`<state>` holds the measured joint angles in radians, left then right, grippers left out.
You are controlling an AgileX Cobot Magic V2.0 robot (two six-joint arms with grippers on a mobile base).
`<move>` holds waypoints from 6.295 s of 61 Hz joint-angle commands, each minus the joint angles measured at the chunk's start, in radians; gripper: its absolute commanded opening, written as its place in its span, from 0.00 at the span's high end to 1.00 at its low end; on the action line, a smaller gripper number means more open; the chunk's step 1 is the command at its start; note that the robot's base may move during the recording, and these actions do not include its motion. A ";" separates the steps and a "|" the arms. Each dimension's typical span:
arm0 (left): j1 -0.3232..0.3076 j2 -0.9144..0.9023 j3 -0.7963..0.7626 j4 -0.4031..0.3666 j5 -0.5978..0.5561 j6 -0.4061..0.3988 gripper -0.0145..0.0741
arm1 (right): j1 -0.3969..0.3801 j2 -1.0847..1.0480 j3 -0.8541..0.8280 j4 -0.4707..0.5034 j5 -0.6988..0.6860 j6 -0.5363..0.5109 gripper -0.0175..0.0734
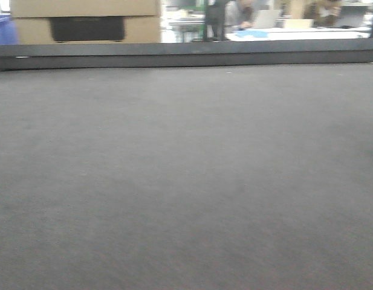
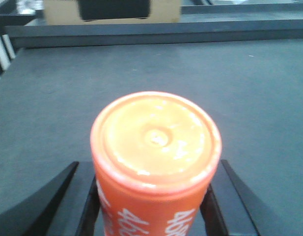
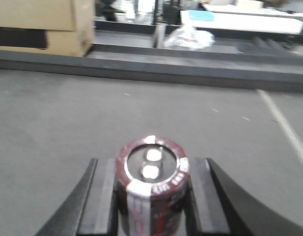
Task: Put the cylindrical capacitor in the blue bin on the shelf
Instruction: 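Drive the base away from the table holding both objects, then drive the base up to the shelf of blue bins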
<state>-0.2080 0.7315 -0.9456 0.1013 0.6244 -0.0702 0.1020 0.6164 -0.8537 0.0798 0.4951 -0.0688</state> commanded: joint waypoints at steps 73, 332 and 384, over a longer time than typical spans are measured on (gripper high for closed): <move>-0.007 -0.007 -0.001 -0.002 -0.023 0.000 0.96 | 0.000 -0.003 -0.002 -0.002 -0.026 0.000 0.88; -0.007 -0.007 -0.001 -0.002 -0.023 0.000 0.96 | 0.000 -0.003 -0.002 -0.002 -0.030 0.000 0.88; -0.007 -0.007 -0.001 -0.002 -0.023 0.000 0.96 | 0.000 -0.003 -0.002 -0.002 -0.030 0.000 0.88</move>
<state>-0.2080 0.7276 -0.9456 0.1013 0.6244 -0.0702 0.1020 0.6164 -0.8537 0.0798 0.4933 -0.0688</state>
